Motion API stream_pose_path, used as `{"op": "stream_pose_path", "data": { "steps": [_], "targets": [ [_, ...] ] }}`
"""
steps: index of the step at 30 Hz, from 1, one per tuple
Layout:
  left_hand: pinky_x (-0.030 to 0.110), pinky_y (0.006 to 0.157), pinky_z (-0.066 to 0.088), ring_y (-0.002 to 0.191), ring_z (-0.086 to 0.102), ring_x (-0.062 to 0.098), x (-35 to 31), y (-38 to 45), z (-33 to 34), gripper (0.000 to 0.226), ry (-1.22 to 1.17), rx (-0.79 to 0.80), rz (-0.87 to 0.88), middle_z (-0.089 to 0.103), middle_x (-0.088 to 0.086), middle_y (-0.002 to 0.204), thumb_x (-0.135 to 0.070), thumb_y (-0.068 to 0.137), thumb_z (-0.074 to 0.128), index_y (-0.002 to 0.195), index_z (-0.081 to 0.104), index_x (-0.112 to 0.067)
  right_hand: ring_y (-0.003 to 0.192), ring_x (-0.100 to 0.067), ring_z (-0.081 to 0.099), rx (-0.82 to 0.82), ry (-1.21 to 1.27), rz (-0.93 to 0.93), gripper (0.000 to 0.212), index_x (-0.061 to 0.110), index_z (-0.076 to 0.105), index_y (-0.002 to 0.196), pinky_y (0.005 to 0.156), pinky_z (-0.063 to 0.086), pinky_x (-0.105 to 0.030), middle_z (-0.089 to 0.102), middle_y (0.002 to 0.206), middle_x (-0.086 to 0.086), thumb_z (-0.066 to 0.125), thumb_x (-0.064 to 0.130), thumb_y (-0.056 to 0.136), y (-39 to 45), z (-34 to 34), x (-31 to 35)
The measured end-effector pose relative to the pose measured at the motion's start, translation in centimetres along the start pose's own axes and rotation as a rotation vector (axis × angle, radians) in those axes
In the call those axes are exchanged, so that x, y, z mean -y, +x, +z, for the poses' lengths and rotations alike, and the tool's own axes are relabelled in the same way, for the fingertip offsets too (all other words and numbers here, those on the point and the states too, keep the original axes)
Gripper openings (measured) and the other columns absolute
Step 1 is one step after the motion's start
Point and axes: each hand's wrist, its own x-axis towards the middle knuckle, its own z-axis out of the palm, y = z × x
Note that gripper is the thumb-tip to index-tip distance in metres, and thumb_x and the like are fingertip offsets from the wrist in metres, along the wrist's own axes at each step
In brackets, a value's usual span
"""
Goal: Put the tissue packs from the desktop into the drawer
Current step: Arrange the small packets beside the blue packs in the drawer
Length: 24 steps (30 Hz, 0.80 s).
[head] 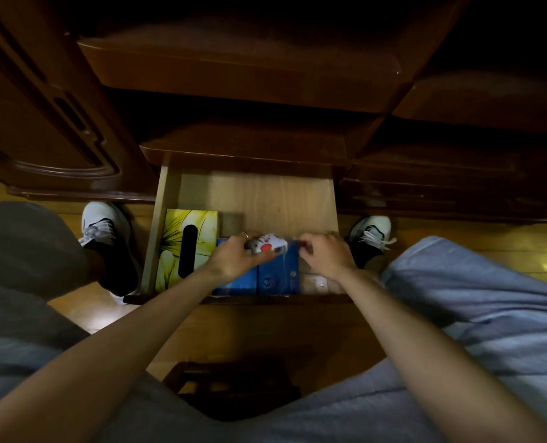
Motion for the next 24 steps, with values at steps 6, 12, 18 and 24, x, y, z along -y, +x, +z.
{"op": "stream_pose_path", "data": {
  "steps": [6, 12, 18, 24],
  "targets": [
    [0.025, 0.071, 0.051, 0.095, 0.06, 0.01, -1.1, -0.4, 0.9, 0.062, 0.472, -0.05, 0.195, 0.061, -0.008, 0.119, -0.057, 0.081, 0.071, 0.134, 0.053, -0.03, 0.112, -0.004, 0.06, 0.296, 0.633, 0.008, 0.043, 0.028, 0.063, 0.132, 0.095, 0.048, -0.021, 0.063, 0.113, 0.019, 0.075, 0.034, 0.091, 0.0, -2.1, 2.3],
    [0.033, 0.081, 0.05, 0.099, 0.06, 0.021, -2.9, -1.0, 0.5, 0.062, -0.333, -0.026, -0.327, 0.062, 0.005, 0.119, -0.046, 0.083, 0.073, 0.135, 0.049, -0.023, 0.111, -0.018, 0.064, -0.063, 0.045, -0.063, 0.022, 0.026, 0.071, 0.115, 0.106, 0.044, -0.037, 0.074, 0.11, 0.005, 0.071, 0.033, 0.093, 1.0, -1.8, -0.1],
    [0.047, 0.088, 0.054, 0.09, 0.067, 0.028, -3.2, -1.2, -2.8, 0.048, -1.075, 0.29, -0.463, 0.07, 0.014, 0.098, -0.044, 0.07, 0.076, 0.105, 0.065, -0.012, 0.134, -0.02, 0.048, -0.095, -0.496, -0.092, 0.027, 0.032, 0.066, 0.119, 0.117, -0.021, -0.048, 0.073, 0.112, 0.005, 0.069, 0.029, 0.092, 1.4, -0.1, -2.0],
    [0.037, 0.073, 0.058, 0.098, 0.068, 0.029, -2.8, -1.8, -1.7, 0.055, -0.975, 0.246, -0.437, 0.065, 0.016, 0.109, -0.035, 0.084, 0.075, 0.128, 0.056, -0.009, 0.145, -0.021, 0.041, -0.004, -0.614, -0.083, 0.037, 0.021, 0.064, 0.125, 0.11, -0.035, -0.051, 0.066, 0.131, -0.004, 0.065, 0.013, 0.089, 0.9, 1.0, -2.2]
  ]
}}
